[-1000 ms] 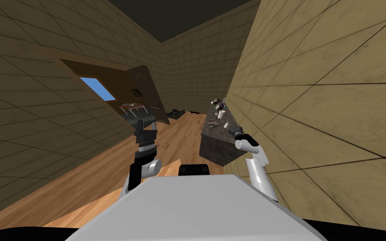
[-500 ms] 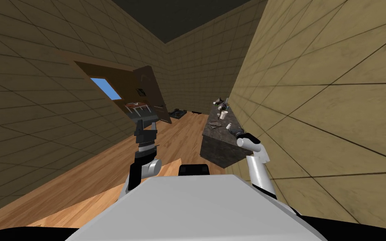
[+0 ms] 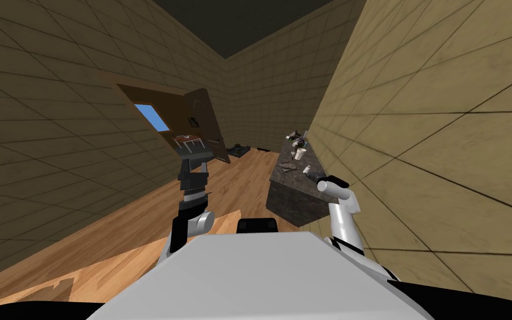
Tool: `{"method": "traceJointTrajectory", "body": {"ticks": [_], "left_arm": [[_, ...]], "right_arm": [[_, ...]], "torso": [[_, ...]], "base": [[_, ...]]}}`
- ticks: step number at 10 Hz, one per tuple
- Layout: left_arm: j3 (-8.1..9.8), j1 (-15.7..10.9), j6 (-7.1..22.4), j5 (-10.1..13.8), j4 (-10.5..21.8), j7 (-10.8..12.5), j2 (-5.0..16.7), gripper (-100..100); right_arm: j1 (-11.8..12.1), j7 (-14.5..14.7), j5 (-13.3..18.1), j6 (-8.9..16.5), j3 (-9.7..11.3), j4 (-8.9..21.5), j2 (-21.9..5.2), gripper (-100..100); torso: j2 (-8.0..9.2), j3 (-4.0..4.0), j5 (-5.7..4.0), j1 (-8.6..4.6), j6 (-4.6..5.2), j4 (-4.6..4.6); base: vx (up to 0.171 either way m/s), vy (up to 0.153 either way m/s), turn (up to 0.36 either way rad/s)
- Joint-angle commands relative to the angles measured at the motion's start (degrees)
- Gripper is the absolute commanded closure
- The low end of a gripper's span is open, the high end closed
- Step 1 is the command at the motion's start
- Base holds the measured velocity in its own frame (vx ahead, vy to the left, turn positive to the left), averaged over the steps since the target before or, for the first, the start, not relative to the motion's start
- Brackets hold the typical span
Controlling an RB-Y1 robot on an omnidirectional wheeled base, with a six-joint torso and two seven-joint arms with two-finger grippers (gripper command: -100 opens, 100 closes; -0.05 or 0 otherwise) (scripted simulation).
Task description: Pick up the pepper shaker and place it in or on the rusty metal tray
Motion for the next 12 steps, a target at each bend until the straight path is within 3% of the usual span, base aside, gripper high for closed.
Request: {"method": "traceJointTrajectory", "body": {"ticks": [1, 2, 3, 5, 6, 9, 10, 12], "left_arm": [[0.00, 0.00, 0.00, 0.00, 0.00, 0.00, 0.00, 0], [0.00, 0.00, 0.00, 0.00, 0.00, 0.00, 0.00, 0], [0.00, 0.00, 0.00, 0.00, 0.00, 0.00, 0.00, 0], [0.00, 0.00, 0.00, 0.00, 0.00, 0.00, 0.00, 0], [0.00, 0.00, 0.00, 0.00, 0.00, 0.00, 0.00, 0], [0.00, 0.00, 0.00, 0.00, 0.00, 0.00, 0.00, 0], [0.01, 0.01, 0.00, 0.00, 0.00, 0.00, 0.00, 0], [0.01, 0.01, 0.00, 0.00, 0.00, 0.00, 0.00, 0]], "right_arm": [[-0.93, -0.91, -0.09, 1.94, -0.88, 1.25, -0.21, -100], [-2.46, -2.35, -0.38, 4.13, -2.63, 3.26, -0.73, -100], [-2.46, -2.35, -0.38, 4.51, -2.63, 3.26, -0.73, -100], [-5.35, -4.88, -0.81, 8.47, -5.95, 6.69, -1.80, -100], [-5.35, -4.88, -0.81, 9.16, -5.95, 7.10, -1.80, -100], [-9.15, -7.84, -1.15, 14.80, -10.30, 11.98, -3.43, -100], [-9.15, -7.84, -1.15, 14.89, -10.30, 12.18, -3.43, -100], [-11.25, -9.29, -1.24, 17.85, -12.66, 14.96, -4.42, -100]], "torso": [[0.00, 0.00, 0.00, 0.00, 0.00, 0.00], [0.01, 0.00, 0.00, 0.02, 0.02, 0.00], [0.01, 0.01, 0.00, 0.00, 0.00, 0.00], [-0.03, -0.02, -0.01, -0.05, 0.01, -0.01], [-0.07, -0.04, -0.03, -0.14, -0.01, -0.02], [-0.09, -0.05, -0.03, -0.12, -0.01, -0.02], [-0.10, -0.06, -0.04, -0.17, 0.02, -0.03], [-0.07, -0.04, -0.03, -0.08, 0.02, -0.02]], "base": [[0.012, -0.038, 0.070], [0.008, -0.043, 0.122], [0.011, -0.041, 0.060], [0.029, -0.074, 0.150], [0.026, -0.066, 0.065], [0.032, -0.080, 0.141], [0.022, -0.073, 0.021], [0.031, -0.067, 0.103]]}}
